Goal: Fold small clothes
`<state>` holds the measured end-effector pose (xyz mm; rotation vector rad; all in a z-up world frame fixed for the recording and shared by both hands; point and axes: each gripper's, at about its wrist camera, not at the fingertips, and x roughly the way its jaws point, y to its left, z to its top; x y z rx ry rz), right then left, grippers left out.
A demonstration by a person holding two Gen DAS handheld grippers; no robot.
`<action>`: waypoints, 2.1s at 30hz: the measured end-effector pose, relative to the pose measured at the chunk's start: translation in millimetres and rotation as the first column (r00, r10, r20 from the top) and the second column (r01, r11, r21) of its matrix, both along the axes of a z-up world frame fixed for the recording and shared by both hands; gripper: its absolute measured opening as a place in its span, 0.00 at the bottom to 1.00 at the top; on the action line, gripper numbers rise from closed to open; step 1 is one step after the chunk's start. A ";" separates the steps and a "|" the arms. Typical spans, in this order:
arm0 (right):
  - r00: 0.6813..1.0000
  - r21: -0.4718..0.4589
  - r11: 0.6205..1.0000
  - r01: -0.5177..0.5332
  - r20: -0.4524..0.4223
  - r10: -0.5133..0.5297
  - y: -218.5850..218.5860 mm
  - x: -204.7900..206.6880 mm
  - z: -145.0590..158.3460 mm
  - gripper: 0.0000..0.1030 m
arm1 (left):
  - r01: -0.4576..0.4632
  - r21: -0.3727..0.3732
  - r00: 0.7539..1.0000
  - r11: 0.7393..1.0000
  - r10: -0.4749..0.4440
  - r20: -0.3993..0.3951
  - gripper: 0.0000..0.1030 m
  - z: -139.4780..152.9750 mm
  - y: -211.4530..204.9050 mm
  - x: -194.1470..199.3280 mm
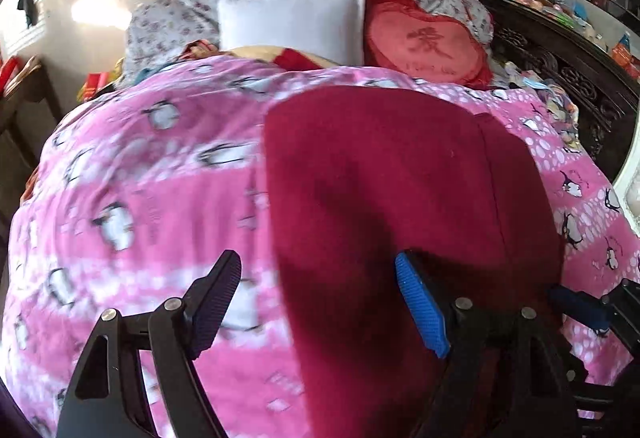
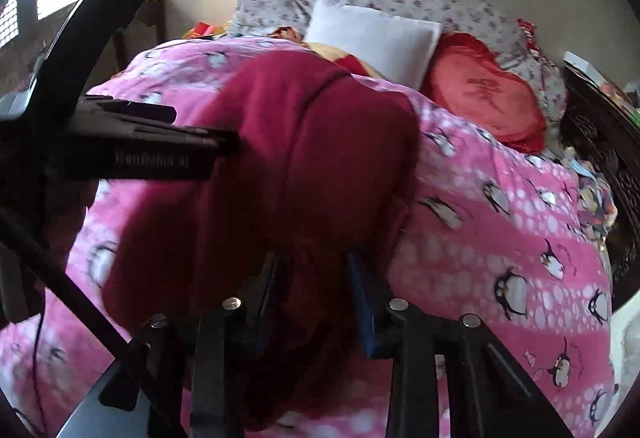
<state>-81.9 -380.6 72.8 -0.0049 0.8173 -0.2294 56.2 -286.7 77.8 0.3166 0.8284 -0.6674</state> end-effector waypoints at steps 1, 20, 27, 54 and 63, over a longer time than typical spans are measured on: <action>1.000 0.021 1.000 0.013 0.009 -0.014 -8.0 -1.0 -3.9 0.33 | 0.005 0.018 0.999 1.000 -0.005 0.039 0.77 -1.5 -8.1 -5.1; 0.975 0.085 0.975 0.204 0.072 -0.210 -49.1 66.9 5.4 0.68 | 0.005 0.006 0.989 1.000 -0.006 0.145 0.79 -19.4 50.8 -66.8; 0.966 0.341 0.919 0.197 0.092 -0.242 -79.3 45.4 6.0 0.70 | -0.010 -0.004 0.996 1.000 0.011 0.087 0.83 -23.8 51.9 -58.7; 0.986 0.260 0.957 0.127 0.069 -0.150 -4.1 -19.9 -5.7 0.28 | -0.055 -0.007 0.997 0.998 0.055 0.059 0.83 -15.2 62.9 -67.6; 0.944 0.446 0.883 0.143 0.207 -0.258 -43.1 -47.7 6.0 0.92 | -0.096 -0.233 0.989 0.968 0.067 -0.131 0.94 1.1 104.7 -32.4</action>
